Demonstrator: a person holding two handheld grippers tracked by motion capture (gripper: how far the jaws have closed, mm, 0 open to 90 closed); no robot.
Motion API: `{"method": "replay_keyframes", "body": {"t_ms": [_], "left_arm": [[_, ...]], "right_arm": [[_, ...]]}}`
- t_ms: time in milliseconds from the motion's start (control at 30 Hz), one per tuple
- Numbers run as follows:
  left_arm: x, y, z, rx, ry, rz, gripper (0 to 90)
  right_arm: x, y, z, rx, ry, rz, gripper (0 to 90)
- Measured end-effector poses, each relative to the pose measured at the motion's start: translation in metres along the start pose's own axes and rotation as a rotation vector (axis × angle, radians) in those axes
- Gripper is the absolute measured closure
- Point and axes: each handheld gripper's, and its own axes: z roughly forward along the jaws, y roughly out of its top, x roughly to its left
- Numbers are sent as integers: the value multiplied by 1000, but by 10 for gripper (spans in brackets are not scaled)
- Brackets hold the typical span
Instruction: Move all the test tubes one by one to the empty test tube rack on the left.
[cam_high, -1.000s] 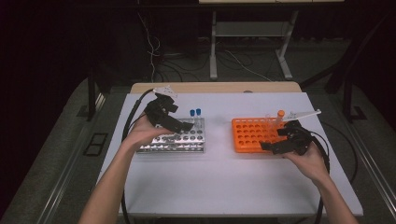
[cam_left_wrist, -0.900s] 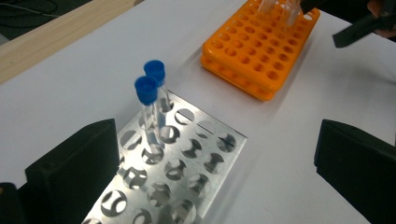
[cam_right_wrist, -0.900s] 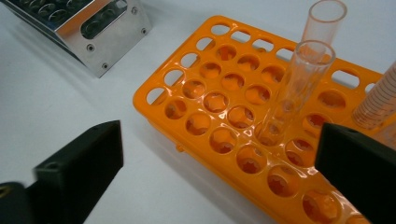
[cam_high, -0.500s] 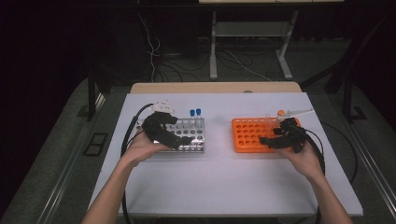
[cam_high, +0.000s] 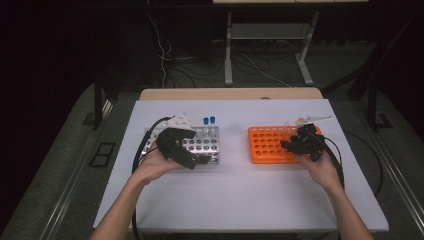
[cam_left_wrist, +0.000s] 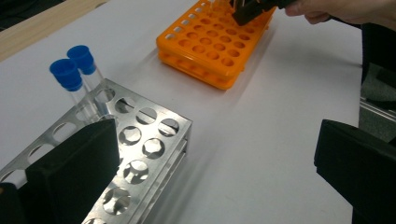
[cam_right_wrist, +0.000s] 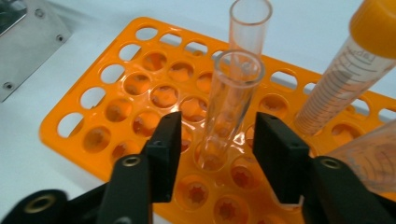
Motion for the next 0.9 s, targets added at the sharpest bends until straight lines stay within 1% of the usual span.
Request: {"method": "replay_keyframes", "body": {"t_ms": [100,200,300,400,567,700,833,900], "left_arm": [[-3,-2,1,-3,-8,1,0],[-5,-4,3,-6,-15,-2,0],[-6,-6,4,-7,-20,-2,0],[-6,-7,4,-9,-20,-5,0],[-4,-7,1,-16,-16,-12,0],[-2,-7,-1,-21,-14,-21,0],[-1,-6,-2,-23,-15,-24,0],[-1,-5,-3,-19,-15,-19,0]], "right_arm": [[0,0,2,-3,-23,-6,592],[1,1,4,-5,-32,-4,644],[2,1,5,-10,-24,-2,706],[4,2,6,-8,-17,-16,745],[7,4,4,-13,-29,-33,749],[7,9,-4,-29,-13,-29,750],[10,13,-13,-41,-22,-53,750],[11,15,-18,-49,-7,-53,750]]}}
